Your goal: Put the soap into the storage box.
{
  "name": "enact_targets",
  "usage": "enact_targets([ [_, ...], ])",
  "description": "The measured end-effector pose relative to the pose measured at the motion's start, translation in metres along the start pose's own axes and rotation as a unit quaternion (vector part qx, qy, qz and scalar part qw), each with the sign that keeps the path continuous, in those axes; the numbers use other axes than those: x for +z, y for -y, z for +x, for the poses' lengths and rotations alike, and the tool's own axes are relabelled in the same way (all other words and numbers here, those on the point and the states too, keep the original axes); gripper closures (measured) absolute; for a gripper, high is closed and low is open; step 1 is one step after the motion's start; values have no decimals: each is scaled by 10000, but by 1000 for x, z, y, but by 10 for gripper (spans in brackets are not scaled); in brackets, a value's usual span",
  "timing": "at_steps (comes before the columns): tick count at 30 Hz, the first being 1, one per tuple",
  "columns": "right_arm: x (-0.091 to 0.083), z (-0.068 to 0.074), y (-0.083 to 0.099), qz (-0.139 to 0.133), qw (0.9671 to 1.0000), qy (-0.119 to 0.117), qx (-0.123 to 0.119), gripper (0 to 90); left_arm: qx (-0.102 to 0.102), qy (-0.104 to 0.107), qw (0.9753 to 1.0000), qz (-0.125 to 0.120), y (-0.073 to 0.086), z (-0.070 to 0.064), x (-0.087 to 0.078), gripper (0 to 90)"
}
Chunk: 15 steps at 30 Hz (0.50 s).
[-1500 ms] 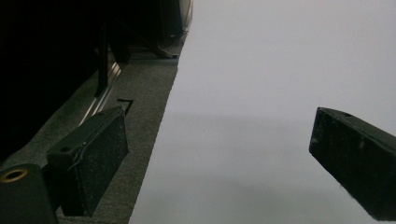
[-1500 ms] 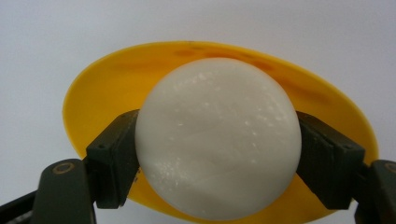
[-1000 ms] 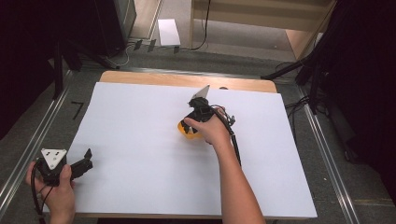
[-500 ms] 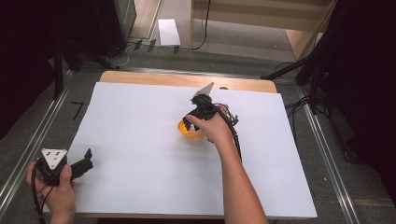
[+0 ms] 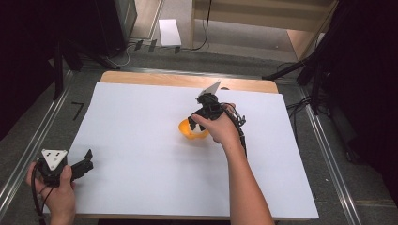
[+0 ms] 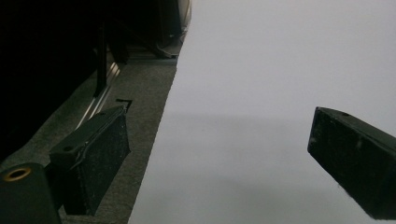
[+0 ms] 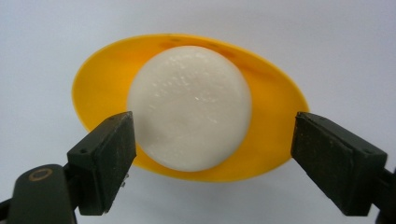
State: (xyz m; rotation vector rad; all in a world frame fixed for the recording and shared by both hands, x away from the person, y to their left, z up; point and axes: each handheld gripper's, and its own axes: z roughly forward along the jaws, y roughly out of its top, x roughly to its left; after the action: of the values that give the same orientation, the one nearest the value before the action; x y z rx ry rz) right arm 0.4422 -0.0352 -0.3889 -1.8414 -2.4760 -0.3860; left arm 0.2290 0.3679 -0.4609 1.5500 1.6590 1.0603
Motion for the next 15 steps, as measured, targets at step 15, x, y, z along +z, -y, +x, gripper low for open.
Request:
enact_targets([
  [15,-7,-24,13,-66,9999,72,128,164,30,-9,10000,19,0,0,0,62],
])
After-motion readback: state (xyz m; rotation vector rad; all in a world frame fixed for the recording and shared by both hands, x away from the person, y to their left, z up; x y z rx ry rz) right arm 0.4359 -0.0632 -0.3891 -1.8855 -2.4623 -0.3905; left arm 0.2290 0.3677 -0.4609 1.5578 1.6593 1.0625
